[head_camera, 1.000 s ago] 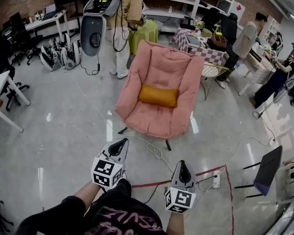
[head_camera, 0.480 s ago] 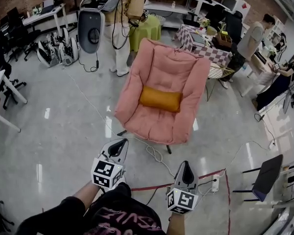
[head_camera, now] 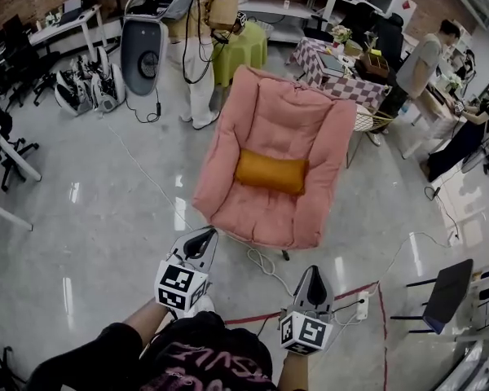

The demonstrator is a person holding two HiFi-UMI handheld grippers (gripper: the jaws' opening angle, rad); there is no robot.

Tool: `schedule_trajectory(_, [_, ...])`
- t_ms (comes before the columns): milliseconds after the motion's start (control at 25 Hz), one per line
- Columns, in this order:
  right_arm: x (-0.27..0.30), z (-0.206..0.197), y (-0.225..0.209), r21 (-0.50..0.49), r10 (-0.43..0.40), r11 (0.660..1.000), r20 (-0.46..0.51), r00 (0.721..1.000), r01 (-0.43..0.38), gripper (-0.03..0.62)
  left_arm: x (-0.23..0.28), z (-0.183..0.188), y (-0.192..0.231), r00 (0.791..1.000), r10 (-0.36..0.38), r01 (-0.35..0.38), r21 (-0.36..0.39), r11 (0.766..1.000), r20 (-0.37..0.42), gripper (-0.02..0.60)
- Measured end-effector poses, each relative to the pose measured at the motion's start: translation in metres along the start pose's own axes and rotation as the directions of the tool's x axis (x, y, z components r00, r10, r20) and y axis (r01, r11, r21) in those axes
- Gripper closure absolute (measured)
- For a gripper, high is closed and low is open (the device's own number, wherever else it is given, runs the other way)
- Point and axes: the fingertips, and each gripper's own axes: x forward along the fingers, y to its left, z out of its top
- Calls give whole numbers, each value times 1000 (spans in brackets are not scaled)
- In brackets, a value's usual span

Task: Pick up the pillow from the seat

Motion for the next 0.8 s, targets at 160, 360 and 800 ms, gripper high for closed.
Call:
schedule_trajectory(160, [4,3,7,7,-9,1000,-7,1000,9,574,3,5,6,1000,-15,15,7,1000,-2,572])
schedule_trajectory(360, [9,4,14,-18,-4,1000,-12,1000,4,574,8,7,12,1000,-26,26,8,1000,-1,572])
schedule_trajectory(800, [20,7,9,-13,-11,1000,18,1000,12,574,22,5,14,999,-49,49,13,999,-19,572])
